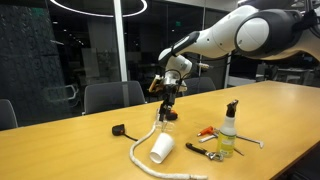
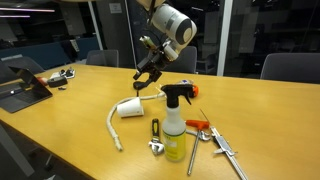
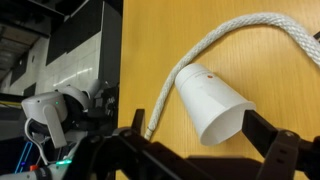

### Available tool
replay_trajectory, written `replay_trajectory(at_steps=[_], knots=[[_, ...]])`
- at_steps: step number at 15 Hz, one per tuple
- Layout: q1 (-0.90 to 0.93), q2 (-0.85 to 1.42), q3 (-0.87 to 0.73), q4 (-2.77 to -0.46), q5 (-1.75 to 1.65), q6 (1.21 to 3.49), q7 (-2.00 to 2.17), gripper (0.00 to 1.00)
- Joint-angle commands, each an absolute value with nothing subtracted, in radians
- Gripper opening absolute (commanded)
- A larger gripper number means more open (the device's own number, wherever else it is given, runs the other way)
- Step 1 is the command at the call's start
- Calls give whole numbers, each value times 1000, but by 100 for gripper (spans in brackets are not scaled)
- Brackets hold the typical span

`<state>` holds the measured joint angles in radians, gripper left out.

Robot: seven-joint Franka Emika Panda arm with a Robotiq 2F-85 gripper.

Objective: Pick up the cup and put it upright

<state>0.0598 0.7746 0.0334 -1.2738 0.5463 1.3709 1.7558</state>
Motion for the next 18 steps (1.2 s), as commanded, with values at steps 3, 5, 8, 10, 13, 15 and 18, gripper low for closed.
replay_trajectory(at_steps=[3, 5, 8, 10, 13, 15, 18], knots=[[39, 773, 21, -1312, 633, 1408, 1892, 100], [30, 774, 18, -1331, 639, 1415, 1902, 100], [21, 779, 9, -1369, 648, 1418, 1916, 100], [15, 781, 4, -1400, 651, 1418, 1924, 100], [11, 782, 4, -1435, 660, 1413, 1921, 100], [16, 778, 9, -1458, 673, 1411, 1916, 100], [26, 771, 13, -1492, 703, 1415, 1908, 100]])
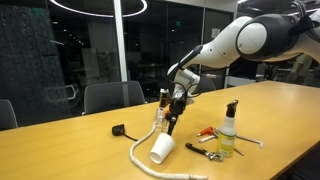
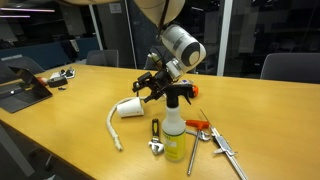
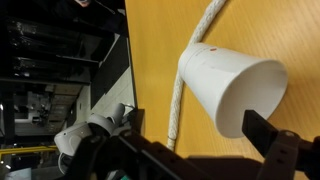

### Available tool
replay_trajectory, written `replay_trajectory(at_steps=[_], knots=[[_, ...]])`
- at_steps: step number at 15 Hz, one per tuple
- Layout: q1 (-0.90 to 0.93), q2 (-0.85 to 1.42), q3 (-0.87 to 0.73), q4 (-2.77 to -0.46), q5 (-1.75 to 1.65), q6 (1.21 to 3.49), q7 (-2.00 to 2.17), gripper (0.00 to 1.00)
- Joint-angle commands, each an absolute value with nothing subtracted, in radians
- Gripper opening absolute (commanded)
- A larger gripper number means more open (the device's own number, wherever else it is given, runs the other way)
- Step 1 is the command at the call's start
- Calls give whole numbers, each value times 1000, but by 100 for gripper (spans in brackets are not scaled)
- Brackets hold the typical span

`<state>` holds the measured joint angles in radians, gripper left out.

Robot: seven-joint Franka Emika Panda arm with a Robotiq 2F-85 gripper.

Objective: Pick up the cup and put it upright

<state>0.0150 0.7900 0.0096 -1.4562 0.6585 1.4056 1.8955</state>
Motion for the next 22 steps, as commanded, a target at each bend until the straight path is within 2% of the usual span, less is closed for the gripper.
replay_trajectory(at_steps=[1, 5, 6, 7, 8, 16, 19, 22], knots=[[30, 770, 14, -1500, 712, 1415, 1909, 100], [49, 764, 19, -1531, 743, 1420, 1894, 99], [56, 761, 17, -1538, 745, 1425, 1893, 75], [61, 759, 16, -1542, 744, 1425, 1889, 74], [64, 760, 16, -1540, 742, 1422, 1884, 69], [78, 743, 13, -1544, 728, 1424, 1863, 5], [82, 736, 10, -1545, 721, 1435, 1848, 2], [87, 715, 4, -1560, 714, 1472, 1838, 6]])
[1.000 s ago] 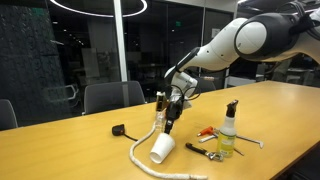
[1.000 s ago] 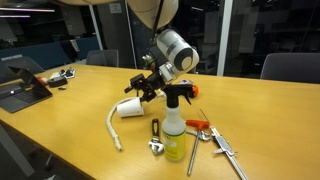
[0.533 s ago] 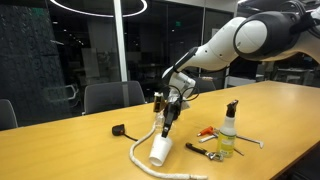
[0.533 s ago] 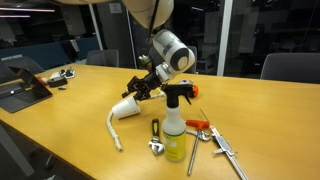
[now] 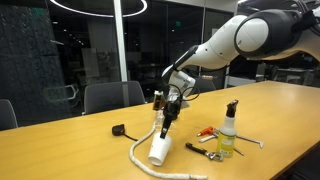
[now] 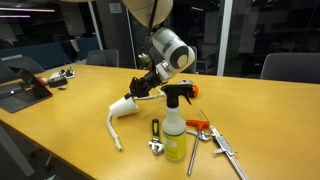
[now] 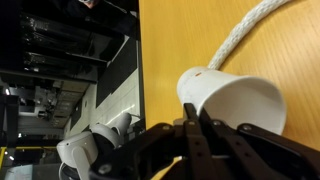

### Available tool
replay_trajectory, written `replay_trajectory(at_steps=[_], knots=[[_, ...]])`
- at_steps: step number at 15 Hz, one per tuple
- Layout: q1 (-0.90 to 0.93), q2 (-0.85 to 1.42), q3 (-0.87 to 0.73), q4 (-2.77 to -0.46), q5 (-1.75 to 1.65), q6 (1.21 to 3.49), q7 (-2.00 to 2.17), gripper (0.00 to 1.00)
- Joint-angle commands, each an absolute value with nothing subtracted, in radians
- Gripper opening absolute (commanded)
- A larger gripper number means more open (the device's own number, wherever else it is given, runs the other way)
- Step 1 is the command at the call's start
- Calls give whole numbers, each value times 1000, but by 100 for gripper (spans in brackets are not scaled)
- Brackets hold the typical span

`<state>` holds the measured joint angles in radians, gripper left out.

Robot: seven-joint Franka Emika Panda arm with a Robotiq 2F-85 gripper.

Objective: Pick up the cup and put it upright

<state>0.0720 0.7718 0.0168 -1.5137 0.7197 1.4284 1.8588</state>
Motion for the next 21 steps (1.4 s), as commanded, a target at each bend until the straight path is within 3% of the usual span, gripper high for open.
replay_trajectory(at_steps=[1, 21], knots=[[88, 707, 2, -1563, 713, 1487, 1840, 7], [160, 397, -44, -1804, 177, 2014, 2105, 5]])
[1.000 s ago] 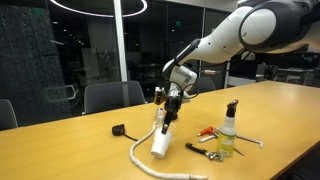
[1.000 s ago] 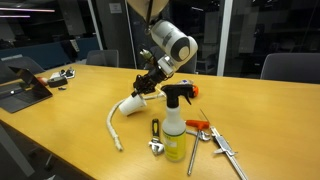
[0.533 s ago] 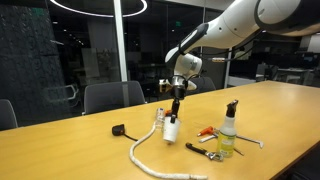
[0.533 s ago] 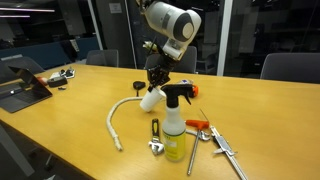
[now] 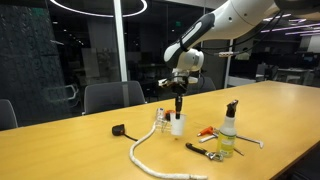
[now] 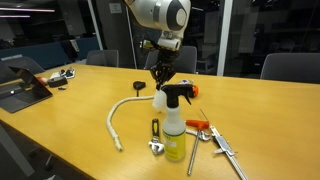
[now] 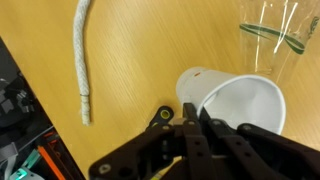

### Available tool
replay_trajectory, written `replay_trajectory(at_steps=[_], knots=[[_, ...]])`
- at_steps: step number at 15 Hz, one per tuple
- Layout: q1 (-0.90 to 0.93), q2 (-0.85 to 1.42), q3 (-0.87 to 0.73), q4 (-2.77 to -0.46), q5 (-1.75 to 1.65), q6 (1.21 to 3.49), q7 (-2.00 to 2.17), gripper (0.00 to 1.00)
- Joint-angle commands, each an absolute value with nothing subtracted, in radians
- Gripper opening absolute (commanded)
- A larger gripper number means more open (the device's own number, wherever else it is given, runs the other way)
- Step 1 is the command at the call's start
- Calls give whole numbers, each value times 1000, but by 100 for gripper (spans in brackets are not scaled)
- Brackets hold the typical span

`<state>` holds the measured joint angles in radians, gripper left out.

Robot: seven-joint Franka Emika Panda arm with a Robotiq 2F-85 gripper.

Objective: Pick up the cup and put it upright

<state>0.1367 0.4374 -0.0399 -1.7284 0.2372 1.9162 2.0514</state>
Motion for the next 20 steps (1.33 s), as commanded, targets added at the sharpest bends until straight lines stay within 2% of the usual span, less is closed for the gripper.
replay_trajectory(at_steps=[1, 5, 11, 12, 13, 14, 20], knots=[[165, 395, -44, -1824, 156, 2052, 2118, 6], [185, 394, -49, -1895, 81, 2196, 2183, 6], [195, 389, -45, -1966, 34, 2296, 2243, 7], [193, 387, -41, -1970, 37, 2297, 2243, 32], [194, 386, -41, -1973, 33, 2298, 2246, 33], [193, 383, -40, -1976, 34, 2296, 2246, 38], [188, 363, -35, -1990, 36, 2283, 2239, 84]])
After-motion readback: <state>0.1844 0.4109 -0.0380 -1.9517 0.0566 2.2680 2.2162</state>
